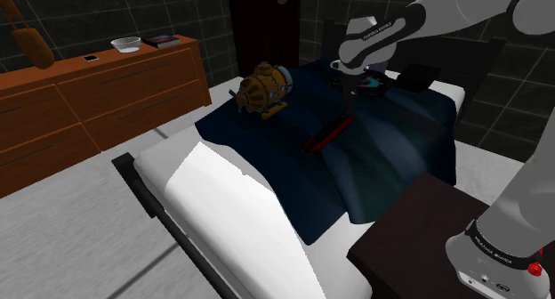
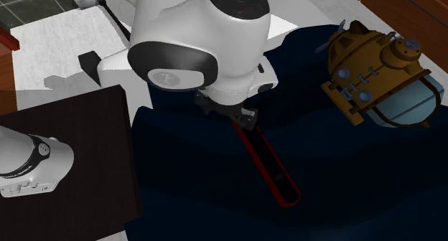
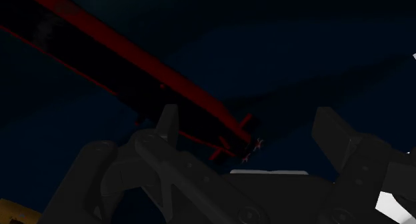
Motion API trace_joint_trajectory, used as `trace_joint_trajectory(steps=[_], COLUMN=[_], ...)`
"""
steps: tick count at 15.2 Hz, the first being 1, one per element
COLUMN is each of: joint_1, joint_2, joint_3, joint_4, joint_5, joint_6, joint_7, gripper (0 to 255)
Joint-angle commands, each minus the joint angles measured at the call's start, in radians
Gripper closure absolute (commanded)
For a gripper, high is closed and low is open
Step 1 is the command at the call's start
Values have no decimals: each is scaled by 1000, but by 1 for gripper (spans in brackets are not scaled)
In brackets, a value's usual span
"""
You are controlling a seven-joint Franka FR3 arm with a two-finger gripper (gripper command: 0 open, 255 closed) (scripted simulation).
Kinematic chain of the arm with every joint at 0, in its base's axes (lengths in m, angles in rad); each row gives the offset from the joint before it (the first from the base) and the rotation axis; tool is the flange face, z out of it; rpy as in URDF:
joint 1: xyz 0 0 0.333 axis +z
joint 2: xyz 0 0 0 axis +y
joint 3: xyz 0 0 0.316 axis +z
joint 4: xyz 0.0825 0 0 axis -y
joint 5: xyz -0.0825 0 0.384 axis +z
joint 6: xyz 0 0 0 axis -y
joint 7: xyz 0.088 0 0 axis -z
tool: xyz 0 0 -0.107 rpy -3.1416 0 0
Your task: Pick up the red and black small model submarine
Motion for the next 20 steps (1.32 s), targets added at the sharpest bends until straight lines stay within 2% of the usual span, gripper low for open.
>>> trace_joint_trajectory(steps=[1,10,20], joint_1=[-9,-62,-67], joint_2=[86,456,517], joint_3=[8,55,63], joint_4=[69,432,427], joint_5=[10,16,26], joint_6=[10,2,69], joint_7=[-46,-206,-209], gripper=[0,0,0])
